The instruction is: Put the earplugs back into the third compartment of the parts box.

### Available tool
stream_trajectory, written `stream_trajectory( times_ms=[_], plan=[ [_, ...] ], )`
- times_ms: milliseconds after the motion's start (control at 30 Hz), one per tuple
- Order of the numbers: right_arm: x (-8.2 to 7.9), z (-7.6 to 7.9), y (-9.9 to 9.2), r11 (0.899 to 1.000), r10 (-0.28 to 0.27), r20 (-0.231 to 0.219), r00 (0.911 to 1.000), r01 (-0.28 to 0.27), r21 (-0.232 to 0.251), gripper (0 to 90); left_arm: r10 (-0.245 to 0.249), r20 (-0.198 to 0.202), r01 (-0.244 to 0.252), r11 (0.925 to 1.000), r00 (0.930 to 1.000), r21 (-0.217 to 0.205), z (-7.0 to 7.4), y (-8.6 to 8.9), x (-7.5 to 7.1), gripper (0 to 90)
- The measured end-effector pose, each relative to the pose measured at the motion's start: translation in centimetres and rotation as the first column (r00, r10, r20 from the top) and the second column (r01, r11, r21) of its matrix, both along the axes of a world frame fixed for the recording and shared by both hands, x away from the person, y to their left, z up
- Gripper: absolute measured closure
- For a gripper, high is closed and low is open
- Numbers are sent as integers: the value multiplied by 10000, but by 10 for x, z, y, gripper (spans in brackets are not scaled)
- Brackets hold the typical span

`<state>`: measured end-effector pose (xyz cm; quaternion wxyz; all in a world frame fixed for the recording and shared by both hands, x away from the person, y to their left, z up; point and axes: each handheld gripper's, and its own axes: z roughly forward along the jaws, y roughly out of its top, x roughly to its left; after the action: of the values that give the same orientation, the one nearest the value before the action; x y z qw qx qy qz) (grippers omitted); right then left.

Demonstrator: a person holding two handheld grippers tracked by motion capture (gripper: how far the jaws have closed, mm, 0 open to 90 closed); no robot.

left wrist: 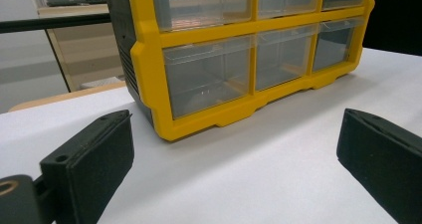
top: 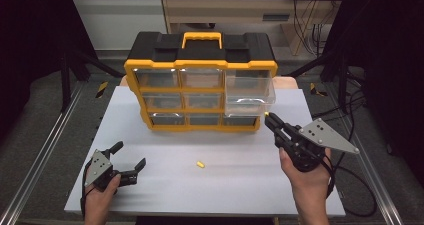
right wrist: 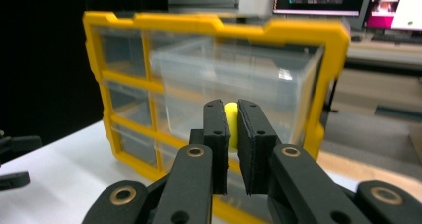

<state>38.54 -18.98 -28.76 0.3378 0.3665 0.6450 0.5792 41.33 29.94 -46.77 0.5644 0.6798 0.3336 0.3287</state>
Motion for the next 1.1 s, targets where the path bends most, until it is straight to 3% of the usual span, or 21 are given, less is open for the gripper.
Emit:
stream_trajectory(
  times_ms=[300,533,700,900,1100],
  plan=[
    [5,16,5,9998,180,118,9998,-181,69,836,26,2,-26,10000,10000,-37,0,1,0,13],
    [9,32,14,9992,350,91,9993,-348,-181,835,23,-9,-23,10000,10000,-32,0,1,0,13],
    [18,46,19,9981,436,95,9990,-431,-450,835,29,3,-29,10000,10000,-64,0,2,0,13],
    [30,57,20,9968,731,-101,9973,-734,-319,834,36,-11,-36,10000,10000,-87,0,2,0,13],
    [42,68,19,9958,742,-238,9970,-754,-522,833,27,-6,-27,10000,10000,-90,0,2,0,13]
  ],
)
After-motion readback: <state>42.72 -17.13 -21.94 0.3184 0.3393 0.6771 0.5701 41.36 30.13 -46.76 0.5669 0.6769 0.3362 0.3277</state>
